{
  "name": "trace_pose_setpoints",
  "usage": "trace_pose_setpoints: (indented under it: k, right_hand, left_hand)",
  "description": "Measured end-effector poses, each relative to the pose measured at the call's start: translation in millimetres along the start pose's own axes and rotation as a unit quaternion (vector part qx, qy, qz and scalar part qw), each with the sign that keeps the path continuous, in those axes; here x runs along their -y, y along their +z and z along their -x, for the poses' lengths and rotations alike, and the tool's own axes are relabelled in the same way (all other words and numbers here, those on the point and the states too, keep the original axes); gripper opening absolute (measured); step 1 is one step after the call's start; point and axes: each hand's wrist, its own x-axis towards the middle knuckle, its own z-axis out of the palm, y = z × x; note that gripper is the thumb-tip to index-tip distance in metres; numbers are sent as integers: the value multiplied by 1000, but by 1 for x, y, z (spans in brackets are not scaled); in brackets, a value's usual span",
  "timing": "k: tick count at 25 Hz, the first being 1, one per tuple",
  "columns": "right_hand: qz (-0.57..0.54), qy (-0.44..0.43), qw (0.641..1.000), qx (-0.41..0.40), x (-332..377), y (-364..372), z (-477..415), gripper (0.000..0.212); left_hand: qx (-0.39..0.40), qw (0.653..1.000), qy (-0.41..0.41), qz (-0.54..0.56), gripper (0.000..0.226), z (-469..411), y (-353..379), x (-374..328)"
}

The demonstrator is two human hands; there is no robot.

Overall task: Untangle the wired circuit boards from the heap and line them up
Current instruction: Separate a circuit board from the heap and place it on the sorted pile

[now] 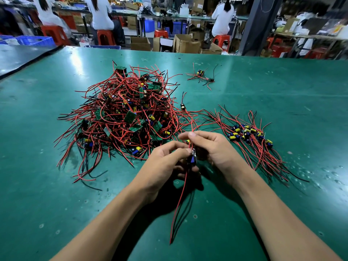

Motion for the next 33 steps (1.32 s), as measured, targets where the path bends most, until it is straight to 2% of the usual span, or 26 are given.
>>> trace_pose_setpoints:
  k: [3, 8, 14, 19, 22, 24, 27, 30, 33]
  right_hand:
    - [31, -14, 998, -44, -1, -2, -4, 25]
    - [-77, -2, 997, 14, -1, 6, -2, 26]
    - [-45, -20, 998, -30, -6, 8, -6, 34]
    - [-37, -11, 999, -6, -9, 12, -5, 35]
    - [18, 20, 998, 59, -5, 6, 1, 33]
    - [8, 38, 995, 90, -3, 4, 3, 28]
    - [14, 41, 997, 59, -2, 8, 1, 22]
    - [-11, 31, 999, 8, -7, 13, -2, 26]
    - [23, -5, 999, -27, -11, 15, -4, 25]
  left_hand:
    - [20, 999, 7, -30, 9, 0, 1, 2]
    - [9, 1000, 12, -2, 18, -1, 1, 4]
    - [0, 1000, 6, -8, 17, -1, 1, 3]
    - [-16, 1000, 8, -1, 15, 1, 3, 2]
    - [-48, 999, 16, -5, 14, -1, 1, 4]
    - [-60, 998, 23, -7, 15, -2, 1, 5]
    - [-72, 997, 22, -6, 17, -2, 1, 5]
    - [-85, 996, 22, -10, 28, -2, 2, 5]
    - [-90, 996, 20, -14, 20, -2, 2, 5]
